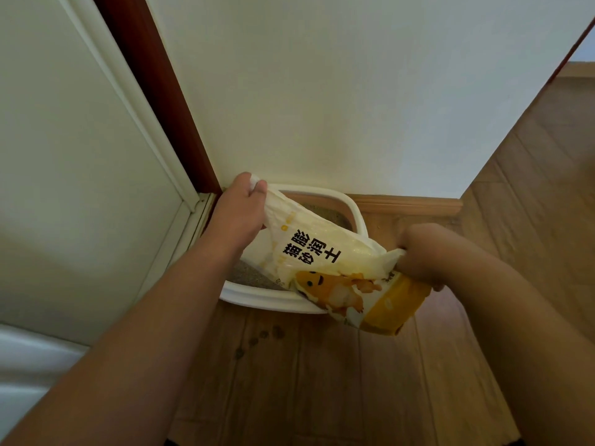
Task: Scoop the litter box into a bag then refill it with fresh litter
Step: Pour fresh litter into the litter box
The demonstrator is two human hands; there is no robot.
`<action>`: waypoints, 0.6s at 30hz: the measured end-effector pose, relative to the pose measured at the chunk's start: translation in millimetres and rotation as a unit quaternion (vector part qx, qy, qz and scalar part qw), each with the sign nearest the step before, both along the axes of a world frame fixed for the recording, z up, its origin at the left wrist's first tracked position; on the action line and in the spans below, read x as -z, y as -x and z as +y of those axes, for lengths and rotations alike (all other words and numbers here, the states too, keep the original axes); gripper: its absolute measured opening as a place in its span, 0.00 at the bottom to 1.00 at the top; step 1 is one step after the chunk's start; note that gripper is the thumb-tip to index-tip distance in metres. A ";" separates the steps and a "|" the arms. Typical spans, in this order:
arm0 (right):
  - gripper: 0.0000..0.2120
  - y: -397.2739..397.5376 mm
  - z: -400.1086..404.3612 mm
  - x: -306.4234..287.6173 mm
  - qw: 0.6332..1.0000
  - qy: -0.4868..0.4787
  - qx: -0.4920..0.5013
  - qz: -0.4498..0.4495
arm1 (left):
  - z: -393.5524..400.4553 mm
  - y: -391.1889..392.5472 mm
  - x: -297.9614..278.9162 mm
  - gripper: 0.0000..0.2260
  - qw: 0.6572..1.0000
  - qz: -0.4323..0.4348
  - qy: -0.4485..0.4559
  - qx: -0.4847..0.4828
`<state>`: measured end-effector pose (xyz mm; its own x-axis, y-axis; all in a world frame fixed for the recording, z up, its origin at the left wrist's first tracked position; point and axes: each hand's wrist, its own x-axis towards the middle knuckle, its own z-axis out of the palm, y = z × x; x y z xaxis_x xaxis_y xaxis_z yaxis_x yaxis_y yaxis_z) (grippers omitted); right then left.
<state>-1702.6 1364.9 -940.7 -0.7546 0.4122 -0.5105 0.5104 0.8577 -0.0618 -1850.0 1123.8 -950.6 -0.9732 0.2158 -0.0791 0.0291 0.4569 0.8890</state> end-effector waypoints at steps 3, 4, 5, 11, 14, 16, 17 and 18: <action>0.13 0.2 -3.5 1.1 0.999 0.019 -0.009 -0.036 | -2.2 -2.7 -5.6 0.15 0.999 0.023 0.014 0.017; 0.16 0.1 -4.6 2.3 0.998 0.024 -0.021 -0.051 | -1.8 -4.3 -6.7 0.15 0.999 0.032 0.019 0.023; 0.19 -0.6 -5.9 3.2 0.997 0.029 -0.034 -0.065 | -0.9 -5.9 -7.4 0.15 0.999 0.039 0.022 0.028; 0.22 -3.3 -6.6 15.2 0.992 0.014 -0.068 -0.106 | 6.1 -15.9 -5.1 0.22 0.993 0.077 0.069 0.050; 0.22 -3.7 -5.9 18.9 0.993 0.004 -0.059 -0.100 | 11.1 -16.9 -4.1 0.17 0.988 0.105 0.098 0.051; 0.22 -3.3 -5.3 16.3 0.993 0.002 -0.066 -0.094 | 14.1 -17.1 -3.0 0.14 0.988 0.115 0.096 0.045; 0.22 -2.7 -6.8 11.9 0.993 0.007 -0.071 -0.093 | 15.4 -18.1 -3.2 0.14 0.988 0.115 0.098 0.045; 0.21 -2.2 -7.6 7.6 0.994 0.010 -0.077 -0.082 | 16.7 -19.4 -3.7 0.15 0.987 0.116 0.101 0.047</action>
